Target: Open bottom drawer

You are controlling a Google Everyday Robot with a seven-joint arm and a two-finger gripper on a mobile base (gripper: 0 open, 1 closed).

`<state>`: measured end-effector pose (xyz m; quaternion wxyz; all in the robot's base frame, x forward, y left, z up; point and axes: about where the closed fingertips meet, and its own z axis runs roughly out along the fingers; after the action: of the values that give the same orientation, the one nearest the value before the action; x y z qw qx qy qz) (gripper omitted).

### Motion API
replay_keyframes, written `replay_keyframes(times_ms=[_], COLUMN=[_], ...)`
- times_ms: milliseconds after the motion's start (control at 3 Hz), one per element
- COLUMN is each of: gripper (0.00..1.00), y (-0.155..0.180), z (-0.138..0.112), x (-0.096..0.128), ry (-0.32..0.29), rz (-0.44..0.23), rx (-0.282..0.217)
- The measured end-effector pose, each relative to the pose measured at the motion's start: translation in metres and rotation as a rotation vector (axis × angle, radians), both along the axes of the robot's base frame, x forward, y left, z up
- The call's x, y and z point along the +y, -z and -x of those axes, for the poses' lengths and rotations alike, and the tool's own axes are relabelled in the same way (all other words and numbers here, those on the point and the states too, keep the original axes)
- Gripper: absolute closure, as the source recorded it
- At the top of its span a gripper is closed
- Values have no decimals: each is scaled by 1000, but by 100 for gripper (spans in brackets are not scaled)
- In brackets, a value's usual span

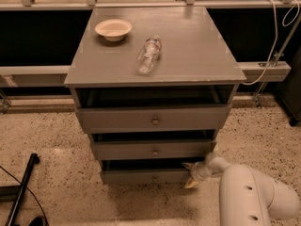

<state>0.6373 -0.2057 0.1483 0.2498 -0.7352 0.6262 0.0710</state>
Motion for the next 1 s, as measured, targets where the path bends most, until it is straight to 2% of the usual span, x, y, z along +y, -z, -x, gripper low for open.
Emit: replay_keyframes(times_ms=[333,667,1000], gripper=[44,43,27], y=[-3,-19,-40], z=[2,18,42], x=[4,2,-5], ry=[-23,-69,-84], rz=[-6,1,-52], rx=[16,47,60])
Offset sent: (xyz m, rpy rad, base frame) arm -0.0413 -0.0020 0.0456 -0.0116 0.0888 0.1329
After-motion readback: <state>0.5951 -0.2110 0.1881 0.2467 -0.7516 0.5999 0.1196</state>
